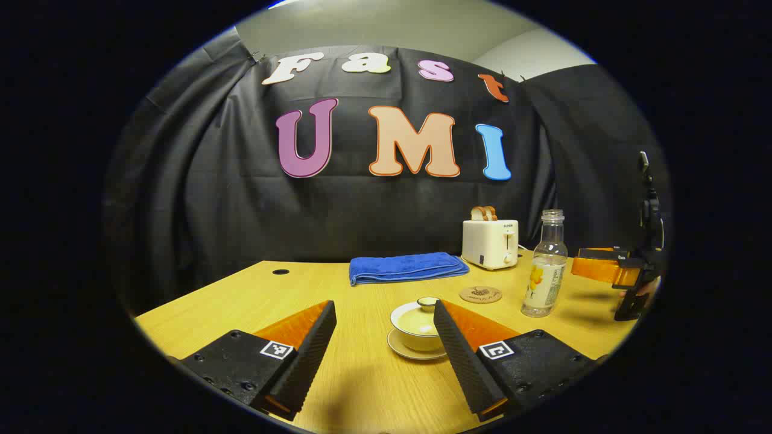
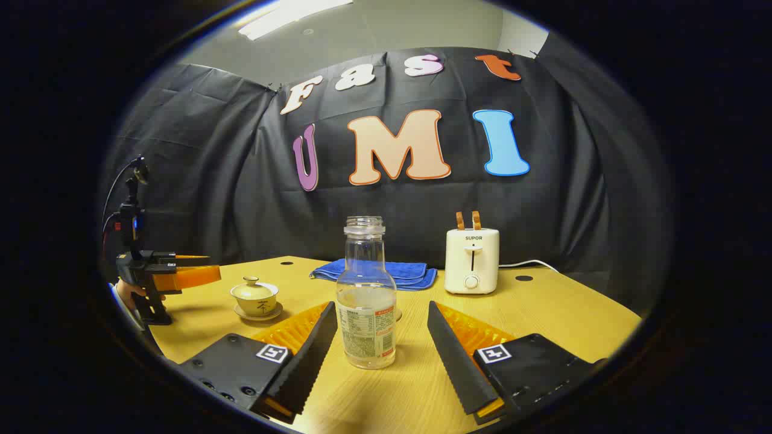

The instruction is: Open the teacup lid with one hand, grasp the water bottle and pour water into the teacup with the other hand; after pouring, place the water bottle on the coaster and then close the teacup lid.

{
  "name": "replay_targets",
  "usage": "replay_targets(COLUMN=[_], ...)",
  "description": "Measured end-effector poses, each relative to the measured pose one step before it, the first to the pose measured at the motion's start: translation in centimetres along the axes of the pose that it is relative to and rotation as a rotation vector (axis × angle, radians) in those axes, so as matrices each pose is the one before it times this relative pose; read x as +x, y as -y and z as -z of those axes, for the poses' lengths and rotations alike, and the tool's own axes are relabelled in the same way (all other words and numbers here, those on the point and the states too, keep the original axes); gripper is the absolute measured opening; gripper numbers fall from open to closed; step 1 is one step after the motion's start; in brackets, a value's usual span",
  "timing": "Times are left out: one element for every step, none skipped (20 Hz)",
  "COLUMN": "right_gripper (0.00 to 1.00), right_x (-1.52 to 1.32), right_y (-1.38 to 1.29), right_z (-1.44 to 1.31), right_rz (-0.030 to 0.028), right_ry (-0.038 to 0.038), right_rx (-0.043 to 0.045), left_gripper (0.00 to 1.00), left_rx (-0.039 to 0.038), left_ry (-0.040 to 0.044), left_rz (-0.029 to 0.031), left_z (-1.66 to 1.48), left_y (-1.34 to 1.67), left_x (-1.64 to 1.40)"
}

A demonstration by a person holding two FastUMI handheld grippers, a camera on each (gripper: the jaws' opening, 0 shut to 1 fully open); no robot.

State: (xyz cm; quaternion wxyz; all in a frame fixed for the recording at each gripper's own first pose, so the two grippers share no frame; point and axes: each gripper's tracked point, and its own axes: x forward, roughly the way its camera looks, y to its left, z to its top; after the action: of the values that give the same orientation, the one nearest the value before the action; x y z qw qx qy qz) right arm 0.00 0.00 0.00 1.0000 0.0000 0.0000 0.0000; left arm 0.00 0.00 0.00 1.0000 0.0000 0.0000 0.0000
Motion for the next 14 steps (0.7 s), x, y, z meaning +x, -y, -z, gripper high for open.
replay_targets(right_gripper=[0.94, 0.94, 0.94, 0.97, 0.94, 0.94, 0.94, 0.94, 0.94, 0.94, 0.94, 0.94, 0.96, 0.96], right_x=[0.223, 0.285, -0.034, 0.156, 0.016, 0.027, -0.036, 0.002, 0.019, 0.029, 0.051, 0.035, 0.012, 0.056], right_y=[0.160, 0.029, 0.081, 0.353, 0.087, 0.042, -0.105, 0.026, -0.019, -0.039, 0.027, 0.046, 0.016, 0.005], right_z=[0.126, -0.012, 0.119, 0.037, -0.154, -0.008, 0.071, -0.042, -0.092, 0.034, 0.084, -0.039, 0.080, -0.031], right_rz=[0.00456, 0.00214, 0.01148, 0.01273, 0.00731, 0.00050, 0.00149, -0.00058, -0.00095, -0.00145, -0.00038, -0.00032, 0.00018, -0.00036], right_ry=[0.00007, -0.00128, -0.00702, 0.00515, 0.00210, 0.00016, -0.00009, 0.00050, 0.00157, -0.00149, 0.00068, 0.00011, -0.00040, 0.00083], right_rx=[-0.00010, -0.00032, -0.00033, 0.00035, -0.00137, 0.00133, -0.00085, 0.00066, -0.00008, 0.00016, -0.00009, -0.00039, 0.00032, -0.00051], left_gripper=[0.95, 0.95, 0.95, 0.95, 0.95, 0.95, 0.95, 0.96, 0.96, 0.96, 0.96, 0.96, 0.96, 0.96], left_rx=[0.00138, 0.00192, 0.00211, 0.00447, 0.00280, -0.00004, -0.00508, -0.00834, -0.00654, 0.00538, -0.00074, 0.00063, 0.00076, 0.00032], left_ry=[-0.00199, 0.00006, 0.00056, -0.00448, 0.00141, 0.00300, 0.00295, -0.00143, 0.00033, -0.00321, 0.00478, -0.00041, 0.00241, 0.00175], left_rz=[0.01862, 0.01361, 0.00786, 0.00807, 0.01576, 0.01967, 0.01008, -0.00289, -0.01089, -0.00979, 0.00062, 0.00790, 0.00781, 0.00717], left_z=[0.169, -0.061, 0.063, -0.012, 0.074, -0.095, -0.045, 0.080, -0.022, 0.065, -0.020, -0.029, 0.016, -0.090], left_y=[0.505, 0.287, 0.183, 0.263, 0.297, 0.469, 0.232, -0.126, -0.146, -0.143, 0.180, 0.242, 0.281, 0.070], left_x=[0.438, 0.412, 0.370, 0.424, 0.506, 0.323, 0.262, 0.373, 0.194, 0.207, 0.166, 0.123, 0.105, 0.017])
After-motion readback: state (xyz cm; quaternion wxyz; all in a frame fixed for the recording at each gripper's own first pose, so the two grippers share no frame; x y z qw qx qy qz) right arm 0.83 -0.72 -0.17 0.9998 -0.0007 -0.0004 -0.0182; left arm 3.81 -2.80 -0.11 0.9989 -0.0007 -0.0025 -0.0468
